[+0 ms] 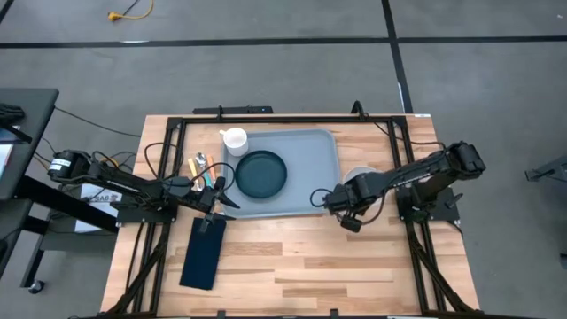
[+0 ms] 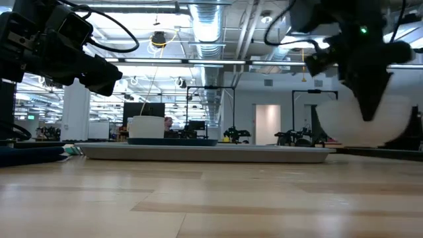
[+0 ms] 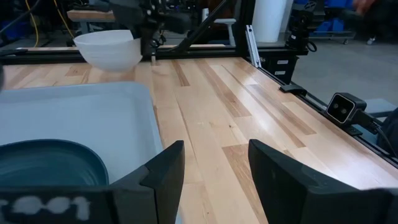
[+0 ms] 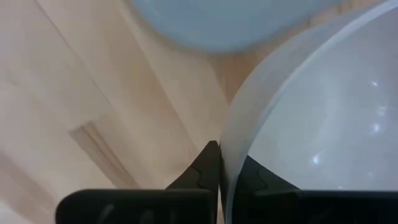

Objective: Set up tray
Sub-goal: Put the white bowl on the black plate

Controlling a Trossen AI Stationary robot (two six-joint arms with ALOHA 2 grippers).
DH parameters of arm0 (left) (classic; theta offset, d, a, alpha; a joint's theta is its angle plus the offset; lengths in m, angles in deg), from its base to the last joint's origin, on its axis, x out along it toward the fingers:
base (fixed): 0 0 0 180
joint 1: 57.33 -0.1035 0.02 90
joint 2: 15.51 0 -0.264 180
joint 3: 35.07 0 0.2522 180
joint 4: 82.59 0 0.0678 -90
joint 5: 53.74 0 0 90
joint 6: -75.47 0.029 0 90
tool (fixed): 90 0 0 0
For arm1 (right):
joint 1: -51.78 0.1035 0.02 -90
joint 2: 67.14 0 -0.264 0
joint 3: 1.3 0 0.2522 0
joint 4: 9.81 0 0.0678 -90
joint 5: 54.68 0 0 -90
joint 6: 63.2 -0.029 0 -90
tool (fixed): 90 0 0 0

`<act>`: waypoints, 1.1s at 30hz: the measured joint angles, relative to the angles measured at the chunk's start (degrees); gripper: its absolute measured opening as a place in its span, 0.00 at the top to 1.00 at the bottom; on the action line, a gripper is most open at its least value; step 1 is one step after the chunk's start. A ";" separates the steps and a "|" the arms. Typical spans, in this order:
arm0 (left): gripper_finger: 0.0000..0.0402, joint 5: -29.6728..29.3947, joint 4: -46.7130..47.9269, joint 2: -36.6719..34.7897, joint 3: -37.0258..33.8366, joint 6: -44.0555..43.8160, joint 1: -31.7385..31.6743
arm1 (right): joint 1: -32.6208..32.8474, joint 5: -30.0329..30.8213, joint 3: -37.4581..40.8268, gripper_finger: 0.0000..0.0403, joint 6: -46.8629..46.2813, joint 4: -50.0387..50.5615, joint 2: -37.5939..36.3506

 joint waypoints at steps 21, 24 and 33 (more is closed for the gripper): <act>0.58 -0.02 0.02 0.00 0.00 -0.07 0.00 | -13.27 0.32 -20.28 1.00 21.04 -1.69 0.94; 0.58 -0.02 -0.05 0.00 0.00 -0.07 0.00 | -14.49 0.27 -23.45 1.00 22.85 0.64 3.82; 0.58 -0.36 0.00 0.00 0.00 -0.32 0.01 | -15.39 0.22 -45.72 1.00 37.25 8.14 22.74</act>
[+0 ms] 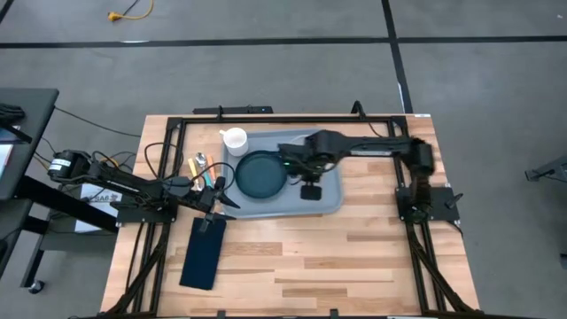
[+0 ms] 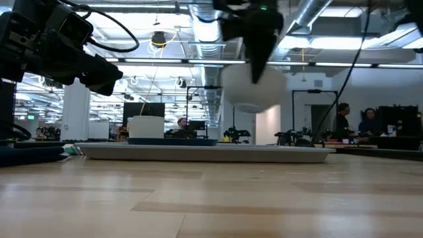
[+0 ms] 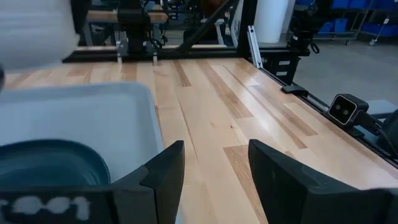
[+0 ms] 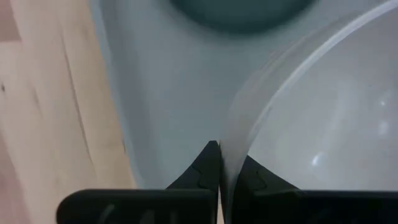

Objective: Set up tray
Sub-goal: Put the white bowl on the black plate

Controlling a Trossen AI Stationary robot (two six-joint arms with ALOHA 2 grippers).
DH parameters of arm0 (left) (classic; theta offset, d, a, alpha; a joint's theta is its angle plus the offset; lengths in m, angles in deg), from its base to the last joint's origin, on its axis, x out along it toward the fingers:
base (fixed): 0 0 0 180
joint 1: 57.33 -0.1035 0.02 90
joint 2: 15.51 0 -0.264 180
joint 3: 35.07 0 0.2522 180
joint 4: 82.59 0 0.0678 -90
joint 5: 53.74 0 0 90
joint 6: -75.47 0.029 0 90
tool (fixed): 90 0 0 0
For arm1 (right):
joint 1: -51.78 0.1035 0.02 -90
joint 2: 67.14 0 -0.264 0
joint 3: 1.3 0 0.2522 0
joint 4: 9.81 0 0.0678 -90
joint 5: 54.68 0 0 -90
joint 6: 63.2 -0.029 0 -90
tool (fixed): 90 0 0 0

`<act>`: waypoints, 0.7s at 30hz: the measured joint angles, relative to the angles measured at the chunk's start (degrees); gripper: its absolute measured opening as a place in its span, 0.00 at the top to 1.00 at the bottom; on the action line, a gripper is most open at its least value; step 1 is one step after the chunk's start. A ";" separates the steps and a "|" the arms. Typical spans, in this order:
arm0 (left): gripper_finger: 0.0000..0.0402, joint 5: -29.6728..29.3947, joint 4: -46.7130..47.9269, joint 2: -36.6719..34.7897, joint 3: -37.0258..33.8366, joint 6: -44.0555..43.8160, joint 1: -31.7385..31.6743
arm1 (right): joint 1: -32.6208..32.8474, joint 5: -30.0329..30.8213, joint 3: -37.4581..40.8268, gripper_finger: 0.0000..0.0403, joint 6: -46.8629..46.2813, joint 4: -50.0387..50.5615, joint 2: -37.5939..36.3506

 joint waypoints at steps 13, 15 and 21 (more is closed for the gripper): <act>0.58 -1.70 2.26 -0.35 0.00 -1.64 -0.07 | 0.96 0.30 -26.17 1.00 15.22 7.53 20.45; 0.58 -3.45 3.17 -1.05 0.05 -1.76 -0.11 | 1.30 2.09 -26.42 1.00 15.40 7.11 21.45; 0.58 -10.91 10.84 -6.76 0.14 -3.24 -0.94 | 2.05 3.10 -26.42 1.00 16.51 4.82 21.60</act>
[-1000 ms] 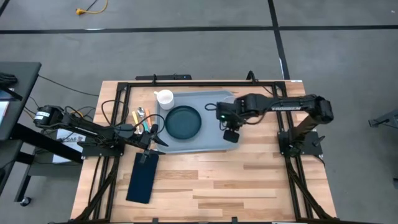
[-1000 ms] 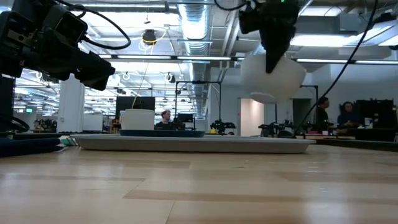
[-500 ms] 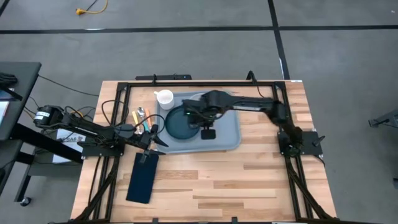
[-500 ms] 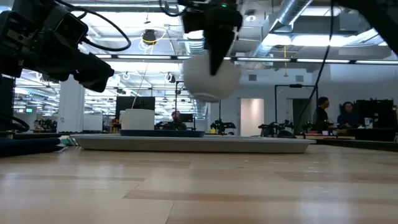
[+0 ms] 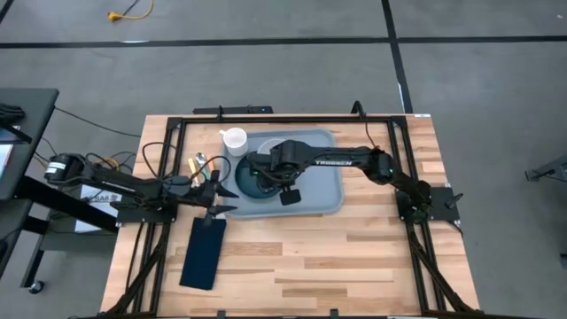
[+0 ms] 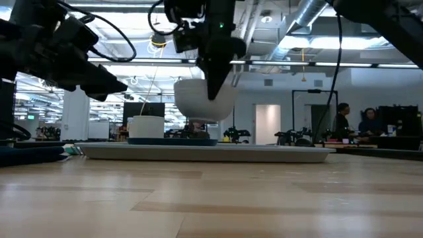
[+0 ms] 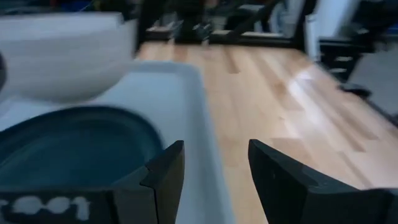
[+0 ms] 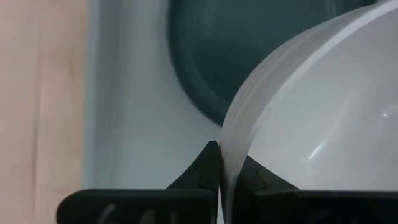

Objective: Set up tray
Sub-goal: Put the white bowl on the black plate

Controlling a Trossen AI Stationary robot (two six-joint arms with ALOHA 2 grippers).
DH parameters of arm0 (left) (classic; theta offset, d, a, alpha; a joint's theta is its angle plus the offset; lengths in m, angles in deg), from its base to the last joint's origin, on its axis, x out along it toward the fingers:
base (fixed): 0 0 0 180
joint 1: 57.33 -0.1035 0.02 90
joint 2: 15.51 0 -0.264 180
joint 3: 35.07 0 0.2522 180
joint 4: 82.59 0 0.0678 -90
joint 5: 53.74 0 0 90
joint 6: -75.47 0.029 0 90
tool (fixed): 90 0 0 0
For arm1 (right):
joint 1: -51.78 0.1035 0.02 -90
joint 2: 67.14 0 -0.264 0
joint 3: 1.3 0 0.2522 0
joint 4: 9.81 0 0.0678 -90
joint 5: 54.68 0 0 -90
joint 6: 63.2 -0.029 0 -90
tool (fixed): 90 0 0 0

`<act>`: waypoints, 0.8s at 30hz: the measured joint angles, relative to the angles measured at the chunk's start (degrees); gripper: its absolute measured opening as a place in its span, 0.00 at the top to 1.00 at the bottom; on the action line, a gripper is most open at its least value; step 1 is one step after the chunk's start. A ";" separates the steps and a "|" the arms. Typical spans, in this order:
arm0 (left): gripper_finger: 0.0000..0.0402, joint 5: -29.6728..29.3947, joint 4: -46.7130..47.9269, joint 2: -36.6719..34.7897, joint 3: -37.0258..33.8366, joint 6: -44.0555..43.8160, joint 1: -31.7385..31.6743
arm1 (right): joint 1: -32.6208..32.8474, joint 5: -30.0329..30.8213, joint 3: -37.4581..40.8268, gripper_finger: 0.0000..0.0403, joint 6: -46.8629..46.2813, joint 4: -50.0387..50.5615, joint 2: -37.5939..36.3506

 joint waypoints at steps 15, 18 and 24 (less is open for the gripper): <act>0.58 -5.55 15.02 -12.14 0.17 -3.12 -0.03 | 3.87 0.17 0.00 1.00 4.31 -9.92 0.60; 0.58 -5.55 15.00 -12.13 0.17 -3.12 -0.03 | 4.14 0.17 0.00 1.00 5.36 -11.62 0.83; 0.58 -5.55 14.98 -12.13 0.17 -3.09 -0.03 | 3.62 -0.07 0.00 1.00 5.42 -13.07 0.89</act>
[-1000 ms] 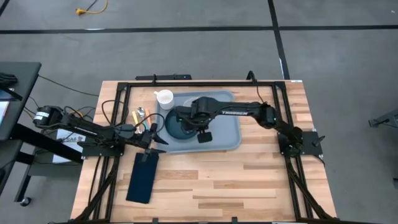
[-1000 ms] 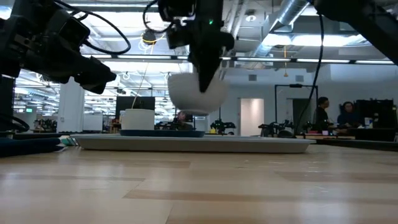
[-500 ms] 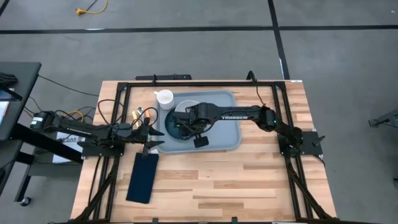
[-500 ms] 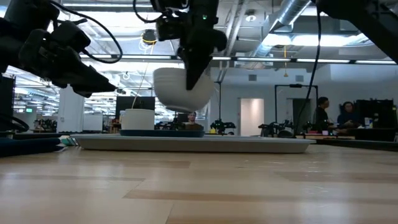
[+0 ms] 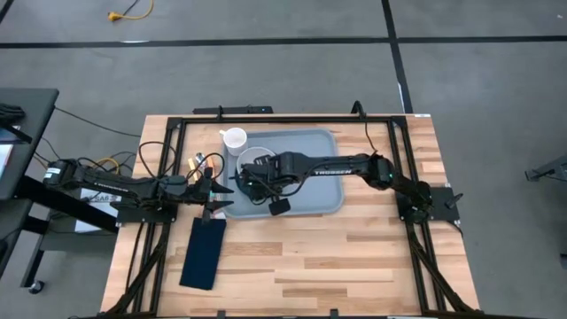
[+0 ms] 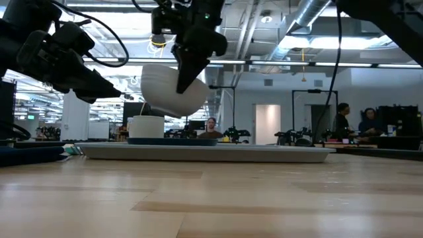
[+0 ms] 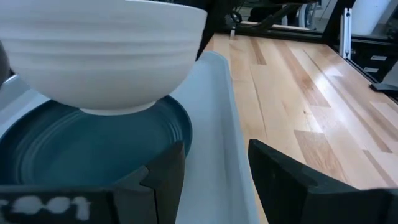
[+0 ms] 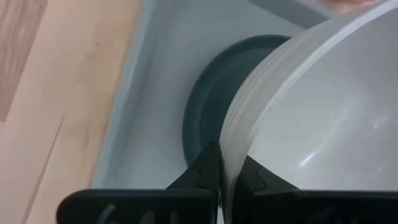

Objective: Set up tray
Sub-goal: Put the white bowl on the black plate

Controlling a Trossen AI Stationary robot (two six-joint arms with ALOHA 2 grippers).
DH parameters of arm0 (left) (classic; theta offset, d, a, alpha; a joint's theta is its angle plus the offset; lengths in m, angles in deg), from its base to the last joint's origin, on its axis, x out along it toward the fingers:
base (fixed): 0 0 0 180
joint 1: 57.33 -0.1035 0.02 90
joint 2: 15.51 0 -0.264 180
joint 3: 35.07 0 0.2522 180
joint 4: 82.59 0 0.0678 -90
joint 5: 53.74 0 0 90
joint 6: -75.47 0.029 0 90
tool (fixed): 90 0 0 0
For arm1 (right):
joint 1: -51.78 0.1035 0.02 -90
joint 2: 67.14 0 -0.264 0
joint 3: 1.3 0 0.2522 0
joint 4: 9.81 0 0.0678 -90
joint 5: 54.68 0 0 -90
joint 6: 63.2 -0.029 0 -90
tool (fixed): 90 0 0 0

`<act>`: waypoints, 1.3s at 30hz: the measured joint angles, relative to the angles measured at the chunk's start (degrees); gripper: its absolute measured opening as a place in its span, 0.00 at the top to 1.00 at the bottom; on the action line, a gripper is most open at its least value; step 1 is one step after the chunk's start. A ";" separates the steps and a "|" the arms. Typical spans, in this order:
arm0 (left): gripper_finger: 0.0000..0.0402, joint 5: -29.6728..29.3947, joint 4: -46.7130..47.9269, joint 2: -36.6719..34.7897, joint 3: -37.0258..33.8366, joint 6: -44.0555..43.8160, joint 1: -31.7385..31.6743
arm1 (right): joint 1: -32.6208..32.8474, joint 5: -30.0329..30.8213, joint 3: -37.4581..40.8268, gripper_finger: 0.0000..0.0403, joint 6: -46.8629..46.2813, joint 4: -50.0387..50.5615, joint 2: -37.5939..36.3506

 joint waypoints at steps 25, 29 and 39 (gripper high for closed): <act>0.58 0.02 -0.15 0.00 -0.02 0.52 0.00 | -4.23 -3.33 5.79 1.00 -2.44 -6.19 0.00; 0.58 0.02 -0.24 0.00 -0.02 0.53 0.00 | -4.12 -3.38 7.58 1.00 -2.44 -6.81 0.11; 0.58 0.02 -0.24 0.00 -0.02 0.55 0.00 | -4.16 -3.34 7.50 1.00 -2.76 -7.78 0.00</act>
